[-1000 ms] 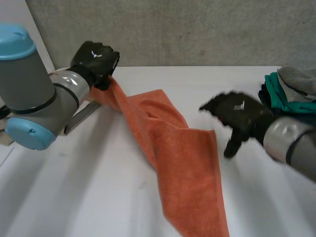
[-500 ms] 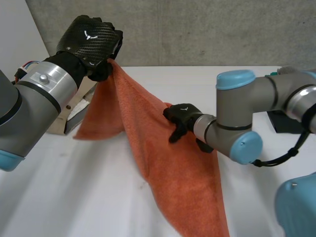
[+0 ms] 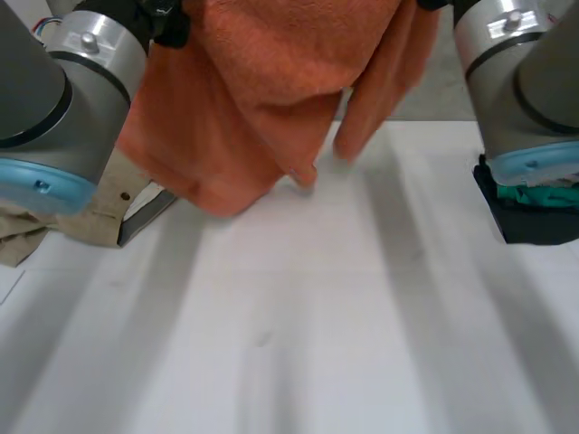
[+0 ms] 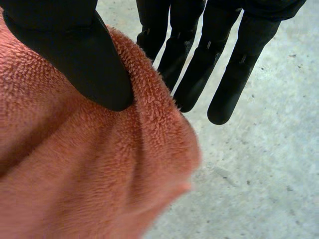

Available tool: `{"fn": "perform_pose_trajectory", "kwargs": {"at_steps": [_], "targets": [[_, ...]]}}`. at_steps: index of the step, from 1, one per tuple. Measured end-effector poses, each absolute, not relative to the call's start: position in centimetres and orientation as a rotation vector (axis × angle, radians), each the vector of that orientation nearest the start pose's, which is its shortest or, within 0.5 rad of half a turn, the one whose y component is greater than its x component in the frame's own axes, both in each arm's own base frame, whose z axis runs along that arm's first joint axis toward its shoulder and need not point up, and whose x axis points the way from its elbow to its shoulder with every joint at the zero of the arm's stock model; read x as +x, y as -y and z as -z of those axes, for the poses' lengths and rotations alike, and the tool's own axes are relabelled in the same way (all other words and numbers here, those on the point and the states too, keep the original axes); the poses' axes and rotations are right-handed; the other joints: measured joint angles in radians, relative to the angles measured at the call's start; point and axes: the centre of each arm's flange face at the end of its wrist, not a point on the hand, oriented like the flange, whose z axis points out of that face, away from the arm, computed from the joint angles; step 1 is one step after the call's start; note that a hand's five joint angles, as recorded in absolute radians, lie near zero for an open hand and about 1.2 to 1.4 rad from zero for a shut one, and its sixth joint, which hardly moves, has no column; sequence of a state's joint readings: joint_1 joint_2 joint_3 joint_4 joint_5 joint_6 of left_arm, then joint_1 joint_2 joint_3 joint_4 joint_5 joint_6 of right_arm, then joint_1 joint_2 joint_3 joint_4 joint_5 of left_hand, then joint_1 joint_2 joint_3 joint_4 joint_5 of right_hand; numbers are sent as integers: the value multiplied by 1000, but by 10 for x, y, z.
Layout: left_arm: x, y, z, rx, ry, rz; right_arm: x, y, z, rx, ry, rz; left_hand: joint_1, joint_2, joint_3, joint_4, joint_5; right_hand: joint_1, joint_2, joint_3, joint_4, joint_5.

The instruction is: Fold the laundry.

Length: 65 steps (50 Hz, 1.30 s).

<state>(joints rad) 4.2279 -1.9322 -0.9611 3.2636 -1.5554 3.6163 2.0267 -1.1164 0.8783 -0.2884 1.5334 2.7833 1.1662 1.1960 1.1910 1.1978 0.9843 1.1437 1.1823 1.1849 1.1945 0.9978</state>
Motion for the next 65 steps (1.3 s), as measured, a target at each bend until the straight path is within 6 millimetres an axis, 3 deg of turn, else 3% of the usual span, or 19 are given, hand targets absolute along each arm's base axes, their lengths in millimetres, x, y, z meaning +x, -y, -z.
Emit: {"fn": "perform_pose_trajectory", "kwargs": {"at_steps": [4,7,11,14,15,16,19,20,21,22,26,34,39,42,47,58,65], "targets": [[-318,290,-375,900,-1632,2587,302,320,-375,-752,-1482,2585,0,0,0,0,0,0,0,0,0,0],[-323,282,-353,986,-1711,2535,296,311,-346,-859,-1618,2490,0,0,0,0,0,0,0,0,0,0],[-325,275,-308,1109,-1855,2405,289,296,-294,-1013,-1819,2293,0,0,0,0,0,0,0,1,0,0],[-321,274,-262,1189,-1978,2267,285,287,-249,-1113,-1955,2127,0,-1,0,-1,0,0,0,1,0,0],[-321,274,-254,1200,-1998,2242,285,286,-243,-1125,-1971,2106,0,-1,-1,-2,0,0,0,2,0,0],[-319,275,-234,1226,-2044,2182,283,284,-224,-1158,-2020,2043,-86,-102,-100,-104,-79,0,0,4,0,0],[-315,277,-203,1257,-2115,2090,280,284,-196,-1195,-2082,1965,-252,-258,-237,-244,-209,0,0,4,0,0],[-314,278,-191,1268,-2142,2053,279,285,-186,-1205,-2105,1940,-472,-474,-448,-460,-423,0,0,4,0,0],[-313,278,-185,1272,-2156,2035,279,285,-182,-1207,-2114,1931,-472,-474,-448,-460,-423,0,0,4,0,0],[-312,279,-178,1278,-2176,2006,278,287,-174,-1210,-2129,1916,-762,-755,-730,-746,-709,0,0,4,0,0],[-306,282,-169,1277,-2218,1951,277,291,-163,-1197,-2151,1897,-972,-978,-974,-990,-937,0,0,4,0,0],[-277,296,-193,1175,-2247,1954,278,289,-163,-1138,-2150,1884,-972,-989,-981,-1000,-939,0,0,4,0,0],[-255,307,-195,1142,-2264,1941,279,288,-165,-1127,-2144,1883,-972,-989,-981,-1000,-939,0,0,4,0,0],[-231,323,-187,1162,-2275,1912,279,287,-166,-1124,-2143,1884,-868,-899,-900,-910,-871,0,0,4,0,0],[-212,336,-173,1273,-2271,1864,278,288,-166,-1123,-2146,1887,-688,-728,-726,-728,-688,0,0,4,0,0],[-202,320,-157,1341,-2394,1707,276,291,-165,-1119,-2155,1890,-691,-723,-717,-725,-686,0,0,4,0,0],[-202,312,-149,1358,-2337,1709,278,289,-163,-1131,-2156,1880,-720,-755,-750,-768,-731,0,0,4,0,0]]}}
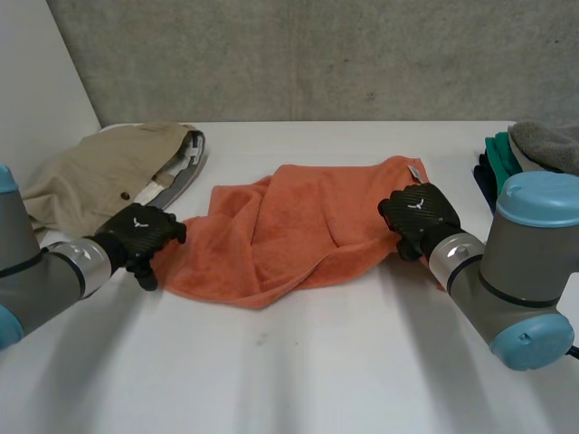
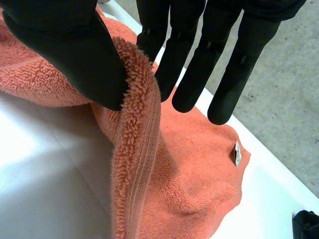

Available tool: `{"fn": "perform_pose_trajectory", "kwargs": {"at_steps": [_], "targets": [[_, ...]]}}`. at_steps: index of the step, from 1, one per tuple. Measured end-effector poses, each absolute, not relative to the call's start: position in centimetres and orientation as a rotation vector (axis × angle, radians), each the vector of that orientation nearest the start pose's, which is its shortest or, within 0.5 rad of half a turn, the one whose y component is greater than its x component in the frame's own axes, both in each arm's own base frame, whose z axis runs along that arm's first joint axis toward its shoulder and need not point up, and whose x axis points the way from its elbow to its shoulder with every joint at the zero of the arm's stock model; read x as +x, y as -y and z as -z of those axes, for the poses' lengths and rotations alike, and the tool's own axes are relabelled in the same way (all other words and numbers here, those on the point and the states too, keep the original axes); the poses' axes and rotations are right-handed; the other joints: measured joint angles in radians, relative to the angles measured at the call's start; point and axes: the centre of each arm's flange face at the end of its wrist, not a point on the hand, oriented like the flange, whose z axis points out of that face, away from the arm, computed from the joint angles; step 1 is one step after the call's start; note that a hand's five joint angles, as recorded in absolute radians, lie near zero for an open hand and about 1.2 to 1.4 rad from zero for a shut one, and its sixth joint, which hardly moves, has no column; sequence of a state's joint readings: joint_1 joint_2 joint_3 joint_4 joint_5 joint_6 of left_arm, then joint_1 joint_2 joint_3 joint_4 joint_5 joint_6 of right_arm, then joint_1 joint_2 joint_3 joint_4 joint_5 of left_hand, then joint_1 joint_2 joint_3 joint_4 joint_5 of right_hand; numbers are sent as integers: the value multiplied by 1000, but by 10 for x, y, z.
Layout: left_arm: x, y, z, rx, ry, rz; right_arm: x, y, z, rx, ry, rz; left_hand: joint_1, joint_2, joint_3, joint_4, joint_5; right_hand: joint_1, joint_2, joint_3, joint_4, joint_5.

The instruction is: Fold the laundry.

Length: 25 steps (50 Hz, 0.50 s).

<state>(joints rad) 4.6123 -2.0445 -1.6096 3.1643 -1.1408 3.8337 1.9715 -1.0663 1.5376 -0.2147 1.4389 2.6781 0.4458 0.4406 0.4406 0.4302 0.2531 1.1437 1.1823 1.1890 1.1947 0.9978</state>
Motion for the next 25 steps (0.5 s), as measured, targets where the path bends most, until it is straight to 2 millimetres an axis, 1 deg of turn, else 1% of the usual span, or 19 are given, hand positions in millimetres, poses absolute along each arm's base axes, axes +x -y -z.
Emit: {"fn": "perform_pose_trajectory", "kwargs": {"at_steps": [6,12,17,20,25], "targets": [[-204,314,-136,1408,-2283,1700,278,288,-162,-1144,-2155,1878,-16,-13,-14,-15,-15,0,0,0,0,0],[-211,314,-124,1456,-2280,1675,278,287,-161,-1149,-2157,1877,-12,-10,-11,-8,-2,0,0,0,0,0],[-217,315,-120,1479,-2278,1674,278,287,-160,-1151,-2159,1875,-6,-2,-4,15,21,0,0,0,0,0],[-220,316,-120,1490,-2272,1682,278,287,-159,-1153,-2159,1874,52,52,53,68,72,0,0,0,0,0],[-227,319,-118,1506,-2261,1692,277,287,-159,-1155,-2159,1875,86,96,96,111,114,0,0,0,0,0]]}}
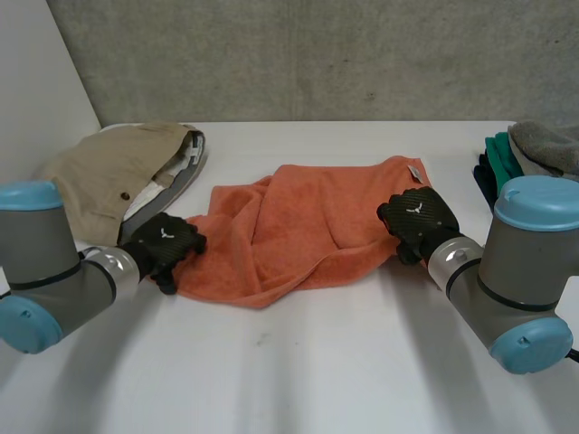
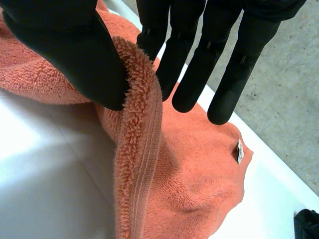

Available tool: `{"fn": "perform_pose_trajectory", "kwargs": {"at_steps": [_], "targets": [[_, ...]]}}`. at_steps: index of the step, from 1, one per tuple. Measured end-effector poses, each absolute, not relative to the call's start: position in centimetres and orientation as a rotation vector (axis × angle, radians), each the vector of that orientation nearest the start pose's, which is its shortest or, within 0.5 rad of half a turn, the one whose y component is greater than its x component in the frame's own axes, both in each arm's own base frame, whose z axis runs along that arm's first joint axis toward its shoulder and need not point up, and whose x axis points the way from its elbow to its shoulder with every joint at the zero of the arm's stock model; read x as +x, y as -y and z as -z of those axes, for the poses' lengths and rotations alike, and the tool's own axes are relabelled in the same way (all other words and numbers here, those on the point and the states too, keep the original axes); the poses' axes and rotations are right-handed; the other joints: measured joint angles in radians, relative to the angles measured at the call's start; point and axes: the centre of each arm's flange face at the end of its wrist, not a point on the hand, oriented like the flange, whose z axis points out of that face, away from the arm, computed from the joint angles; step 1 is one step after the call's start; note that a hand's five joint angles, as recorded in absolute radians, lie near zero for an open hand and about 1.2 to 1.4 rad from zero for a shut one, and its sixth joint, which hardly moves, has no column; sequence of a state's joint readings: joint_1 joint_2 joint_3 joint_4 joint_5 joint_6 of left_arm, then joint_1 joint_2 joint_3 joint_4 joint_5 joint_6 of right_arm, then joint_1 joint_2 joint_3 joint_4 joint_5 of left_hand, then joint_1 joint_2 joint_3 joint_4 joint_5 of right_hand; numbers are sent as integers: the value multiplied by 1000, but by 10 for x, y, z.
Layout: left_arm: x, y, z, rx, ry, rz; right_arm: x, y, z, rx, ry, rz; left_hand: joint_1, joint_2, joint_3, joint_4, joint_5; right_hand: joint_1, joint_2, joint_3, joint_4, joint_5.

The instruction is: Fold the laundry.

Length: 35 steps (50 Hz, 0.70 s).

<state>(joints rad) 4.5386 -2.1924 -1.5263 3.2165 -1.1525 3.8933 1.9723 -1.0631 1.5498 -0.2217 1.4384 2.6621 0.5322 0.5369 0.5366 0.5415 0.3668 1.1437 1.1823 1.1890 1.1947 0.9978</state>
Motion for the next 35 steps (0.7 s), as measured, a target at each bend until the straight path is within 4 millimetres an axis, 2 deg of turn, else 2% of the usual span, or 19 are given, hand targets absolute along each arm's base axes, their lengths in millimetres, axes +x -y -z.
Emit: {"fn": "perform_pose_trajectory", "kwargs": {"at_steps": [12,14,16,20,28,30,31,32,33,35], "targets": [[-241,326,-122,1500,-2214,1720,276,288,-158,-1167,-2156,1891,284,276,270,266,259,0,0,0,0,0],[-243,328,-124,1494,-2206,1730,276,288,-158,-1167,-2156,1892,362,349,342,340,334,0,0,0,0,0],[-245,329,-125,1489,-2199,1738,275,288,-158,-1167,-2156,1893,563,546,542,534,529,0,0,0,0,0],[-248,330,-129,1484,-2185,1753,275,288,-159,-1166,-2156,1896,634,655,649,653,630,0,0,0,0,0],[-252,320,-153,1465,-2150,1803,270,287,-174,-1172,-2144,1922,616,641,637,641,618,0,0,0,0,0],[-251,316,-157,1464,-2158,1801,270,286,-177,-1182,-2139,1922,468,495,494,492,484,0,0,0,0,0],[-250,314,-158,1465,-2166,1795,270,285,-177,-1188,-2136,1921,240,283,286,279,279,0,0,0,0,0],[-249,312,-158,1466,-2172,1789,270,285,-178,-1192,-2135,1920,240,283,286,279,279,0,0,0,0,0],[-247,310,-159,1466,-2187,1776,271,284,-178,-1199,-2133,1917,114,145,150,141,142,0,0,0,0,0],[-244,306,-159,1468,-2207,1757,271,284,-177,-1207,-2132,1912,61,78,87,76,77,0,0,0,0,0]]}}
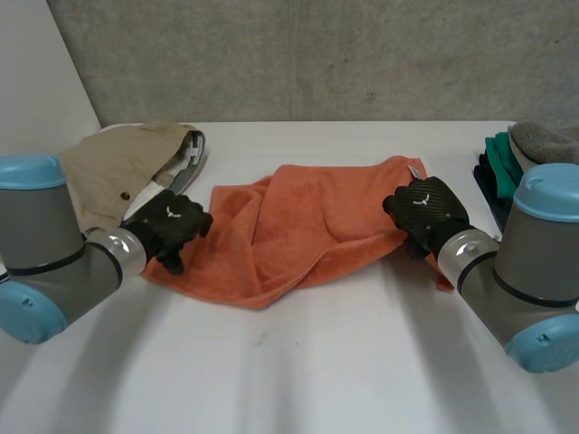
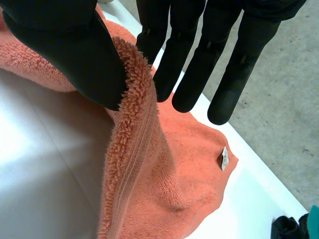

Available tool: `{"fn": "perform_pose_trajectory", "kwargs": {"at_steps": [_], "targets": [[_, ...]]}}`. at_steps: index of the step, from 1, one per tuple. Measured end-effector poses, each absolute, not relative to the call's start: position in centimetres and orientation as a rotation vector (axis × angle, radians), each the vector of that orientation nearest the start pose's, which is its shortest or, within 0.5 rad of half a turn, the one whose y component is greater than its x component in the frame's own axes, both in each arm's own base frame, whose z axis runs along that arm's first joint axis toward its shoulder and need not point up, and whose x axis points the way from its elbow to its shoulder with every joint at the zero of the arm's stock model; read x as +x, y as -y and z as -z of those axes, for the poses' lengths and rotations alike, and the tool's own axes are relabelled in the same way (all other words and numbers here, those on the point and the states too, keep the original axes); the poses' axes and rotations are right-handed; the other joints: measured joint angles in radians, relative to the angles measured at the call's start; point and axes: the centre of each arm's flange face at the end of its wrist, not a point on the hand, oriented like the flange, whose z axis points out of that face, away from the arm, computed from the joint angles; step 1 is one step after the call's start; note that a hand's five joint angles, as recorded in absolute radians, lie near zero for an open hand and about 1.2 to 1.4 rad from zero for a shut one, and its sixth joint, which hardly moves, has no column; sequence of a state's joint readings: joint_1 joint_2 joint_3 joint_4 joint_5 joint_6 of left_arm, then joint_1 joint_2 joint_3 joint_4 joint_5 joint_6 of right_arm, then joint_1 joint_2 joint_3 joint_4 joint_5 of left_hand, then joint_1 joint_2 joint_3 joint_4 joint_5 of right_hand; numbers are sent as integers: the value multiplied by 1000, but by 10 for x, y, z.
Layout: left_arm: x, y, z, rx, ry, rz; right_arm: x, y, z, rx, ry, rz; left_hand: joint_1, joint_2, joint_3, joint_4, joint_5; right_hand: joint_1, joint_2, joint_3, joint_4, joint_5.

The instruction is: Fold the laundry.

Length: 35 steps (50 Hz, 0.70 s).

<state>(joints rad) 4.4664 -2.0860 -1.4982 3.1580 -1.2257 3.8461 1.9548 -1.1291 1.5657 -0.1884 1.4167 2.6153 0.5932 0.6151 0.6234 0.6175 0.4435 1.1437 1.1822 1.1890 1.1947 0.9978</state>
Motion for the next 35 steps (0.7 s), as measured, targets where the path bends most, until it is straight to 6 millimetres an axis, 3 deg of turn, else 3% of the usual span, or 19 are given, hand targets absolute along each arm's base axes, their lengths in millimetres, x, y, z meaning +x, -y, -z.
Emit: {"fn": "perform_pose_trajectory", "kwargs": {"at_steps": [6,13,21,35], "targets": [[-235,300,-151,1499,-2253,1696,273,284,-171,-1224,-2139,1892,-60,-80,-83,-94,-97,0,0,0,0,0],[-231,308,-133,1535,-2254,1643,272,285,-167,-1223,-2148,1884,-39,-58,-71,-61,-56,0,0,0,0,0],[-234,317,-121,1553,-2255,1626,272,284,-165,-1226,-2153,1877,115,87,77,85,80,0,0,0,0,0],[-247,329,-121,1552,-2215,1678,271,285,-164,-1220,-2158,1874,448,420,409,420,410,0,0,0,0,0]]}}
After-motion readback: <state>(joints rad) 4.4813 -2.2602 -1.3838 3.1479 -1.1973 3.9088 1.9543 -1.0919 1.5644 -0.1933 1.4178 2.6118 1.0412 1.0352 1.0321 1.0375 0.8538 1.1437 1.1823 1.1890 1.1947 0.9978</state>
